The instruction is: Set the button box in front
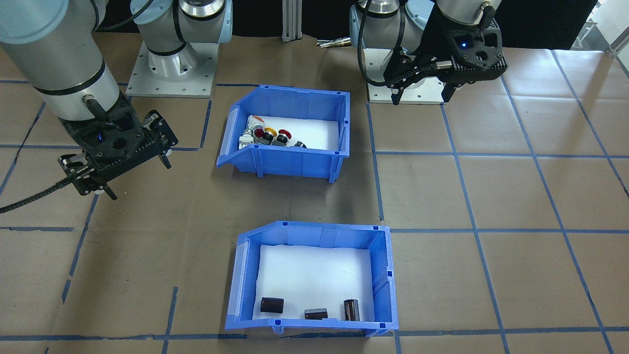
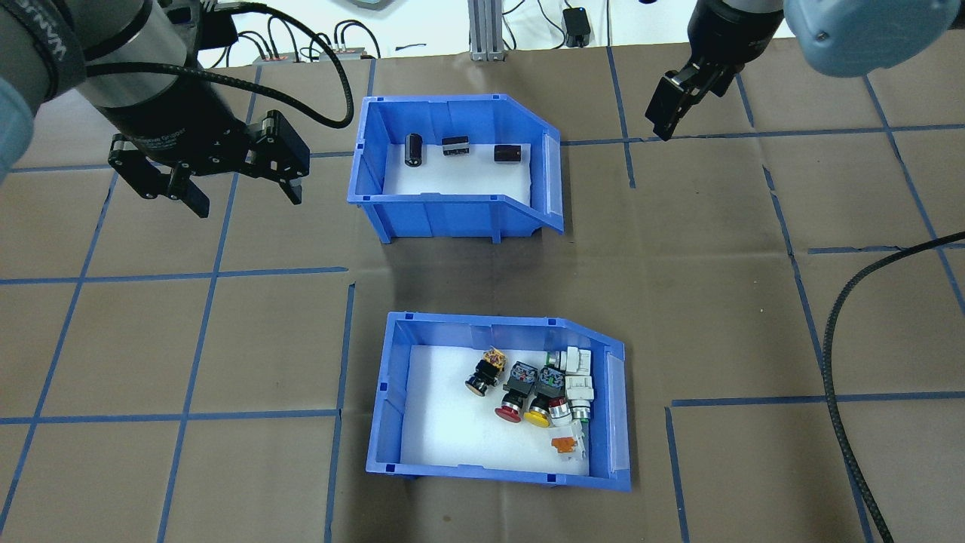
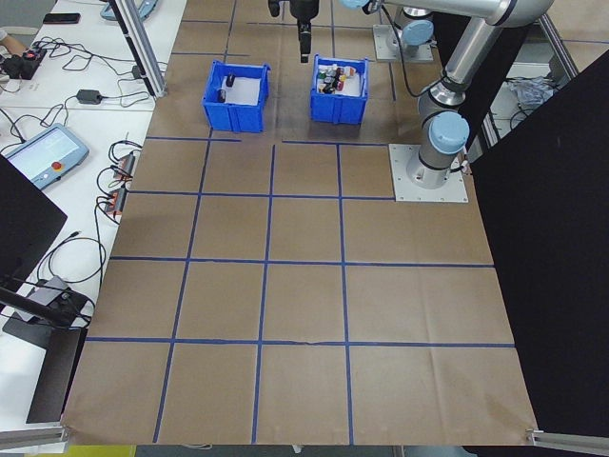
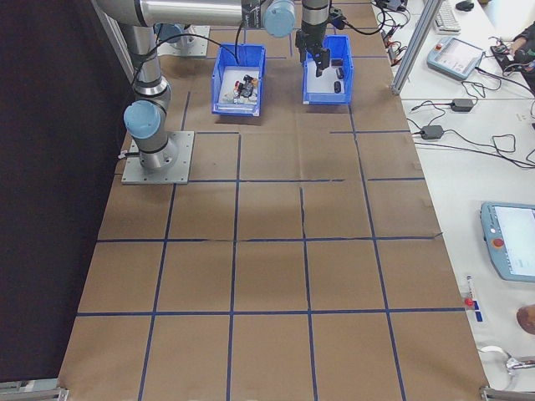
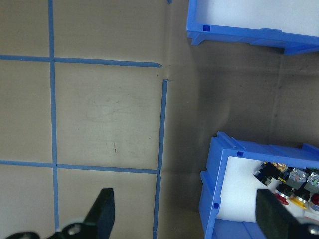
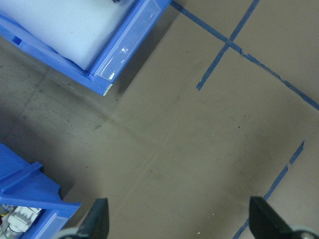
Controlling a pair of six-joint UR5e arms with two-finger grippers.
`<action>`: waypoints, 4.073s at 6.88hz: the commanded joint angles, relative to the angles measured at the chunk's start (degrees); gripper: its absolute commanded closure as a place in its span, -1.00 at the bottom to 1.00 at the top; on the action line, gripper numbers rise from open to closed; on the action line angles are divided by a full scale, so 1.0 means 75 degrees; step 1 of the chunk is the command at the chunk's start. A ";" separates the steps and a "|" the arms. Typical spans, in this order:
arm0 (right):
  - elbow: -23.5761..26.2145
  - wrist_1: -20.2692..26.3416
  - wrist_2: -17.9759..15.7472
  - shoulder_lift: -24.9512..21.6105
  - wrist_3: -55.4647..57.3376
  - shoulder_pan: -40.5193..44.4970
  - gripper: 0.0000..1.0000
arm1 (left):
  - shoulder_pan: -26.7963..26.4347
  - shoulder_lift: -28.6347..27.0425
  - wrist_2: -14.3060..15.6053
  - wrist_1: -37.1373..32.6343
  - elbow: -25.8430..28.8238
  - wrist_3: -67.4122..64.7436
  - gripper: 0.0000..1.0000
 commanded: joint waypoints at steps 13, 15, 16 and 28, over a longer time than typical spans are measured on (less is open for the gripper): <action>-0.2275 -0.0741 -0.0223 0.3755 -0.1744 0.3836 -1.00 | -0.1175 0.3788 -0.0891 0.0058 -0.4601 -1.1439 -0.98; -0.2228 -0.0978 -0.0410 0.4038 -0.1756 0.3836 -1.00 | -0.1388 0.3753 -0.0995 0.0224 -0.4707 -1.2665 -0.99; -0.1961 -0.1025 -0.0446 0.3993 -0.1814 0.3743 -1.00 | -0.1459 0.3602 -0.1136 0.0561 -0.4800 -1.3055 -0.99; -0.1443 -0.2010 -0.1255 0.2975 -0.2175 0.3008 0.99 | -0.3696 0.1306 -0.1032 0.4325 -0.5879 -1.4898 -0.99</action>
